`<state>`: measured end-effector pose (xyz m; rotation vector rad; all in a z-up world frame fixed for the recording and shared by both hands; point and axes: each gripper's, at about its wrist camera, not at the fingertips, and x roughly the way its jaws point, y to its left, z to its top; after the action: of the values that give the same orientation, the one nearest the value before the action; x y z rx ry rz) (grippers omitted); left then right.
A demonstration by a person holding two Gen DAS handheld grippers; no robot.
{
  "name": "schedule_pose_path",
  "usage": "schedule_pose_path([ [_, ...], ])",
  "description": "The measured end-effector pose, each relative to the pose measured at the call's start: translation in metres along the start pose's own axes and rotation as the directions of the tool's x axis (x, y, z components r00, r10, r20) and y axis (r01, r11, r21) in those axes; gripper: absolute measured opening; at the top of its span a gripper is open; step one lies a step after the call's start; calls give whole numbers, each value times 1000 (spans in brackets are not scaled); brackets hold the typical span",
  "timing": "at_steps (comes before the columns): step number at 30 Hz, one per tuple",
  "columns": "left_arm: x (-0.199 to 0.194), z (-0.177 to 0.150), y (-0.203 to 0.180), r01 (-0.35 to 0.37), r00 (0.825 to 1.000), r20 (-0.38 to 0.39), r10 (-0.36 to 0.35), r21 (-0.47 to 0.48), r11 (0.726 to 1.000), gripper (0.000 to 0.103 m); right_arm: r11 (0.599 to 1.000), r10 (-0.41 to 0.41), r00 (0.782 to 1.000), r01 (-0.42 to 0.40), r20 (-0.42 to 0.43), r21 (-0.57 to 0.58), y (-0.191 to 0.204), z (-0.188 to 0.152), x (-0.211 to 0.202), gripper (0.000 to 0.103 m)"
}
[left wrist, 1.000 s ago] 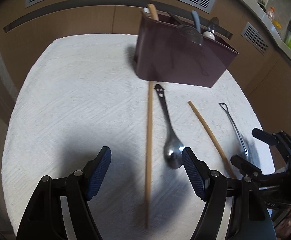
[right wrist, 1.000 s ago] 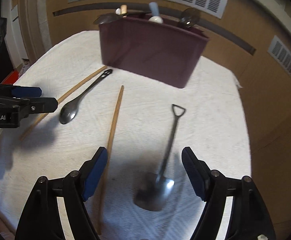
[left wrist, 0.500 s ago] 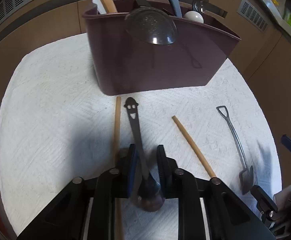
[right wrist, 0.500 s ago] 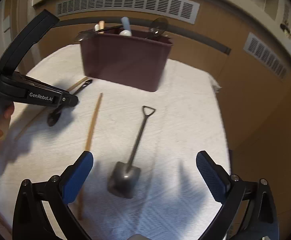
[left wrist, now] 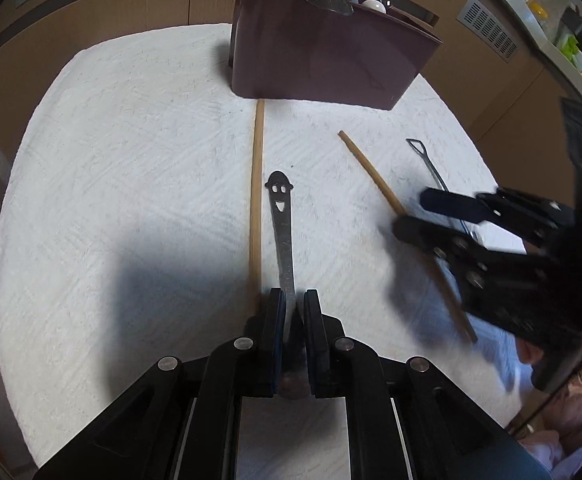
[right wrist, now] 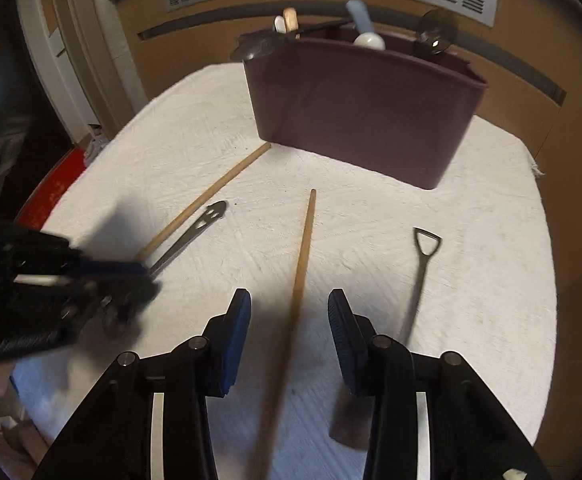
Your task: Organize utensils
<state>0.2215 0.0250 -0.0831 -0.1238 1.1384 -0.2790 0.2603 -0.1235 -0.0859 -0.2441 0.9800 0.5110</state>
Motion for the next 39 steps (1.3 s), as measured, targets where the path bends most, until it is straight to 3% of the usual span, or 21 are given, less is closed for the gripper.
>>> schedule_pose_path([
  [2, -1, -1, 0, 3, 1000, -2, -3, 5, 1000, 12, 1000, -20, 999, 21, -38, 23, 1, 4, 15, 32],
  [4, 0, 1, 0, 2, 1000, -12, -2, 9, 1000, 12, 999, -36, 999, 37, -37, 29, 3, 6, 16, 20],
  [5, 0, 1, 0, 0, 1000, -18, 0, 11, 1000, 12, 999, -37, 998, 39, -42, 27, 3, 5, 16, 6],
  [17, 28, 58, -14, -45, 991, -125, 52, 63, 997, 12, 995, 0, 999, 4, -35, 104, -31, -24, -8, 5],
  [20, 30, 62, -21, -67, 990, -120, 79, 99, 993, 10, 993, 7, 1000, -3, -27, 119, -34, -25, -9, 5],
  [24, 22, 52, -24, -80, 994, -69, 87, 101, 992, 10, 992, 14, 1000, -15, 6, 129, -36, -22, -18, 5],
  [29, -16, 25, -22, 1, 998, 62, -3, 34, 999, 10, 990, 24, 997, -34, 75, 138, -34, -23, -41, 5],
  [34, -67, -6, -17, 72, 968, 244, -59, -45, 996, 10, 988, 50, 989, -70, 138, 140, -30, -26, -66, 5],
  [37, -81, -13, -18, 69, 957, 286, -49, -58, 996, 10, 993, 35, 995, -44, 88, 107, -28, -27, -62, 5],
  [39, -91, -16, -19, 49, 947, 320, -29, -54, 997, 10, 994, 42, 998, -46, 45, 101, -30, -25, -50, 11],
])
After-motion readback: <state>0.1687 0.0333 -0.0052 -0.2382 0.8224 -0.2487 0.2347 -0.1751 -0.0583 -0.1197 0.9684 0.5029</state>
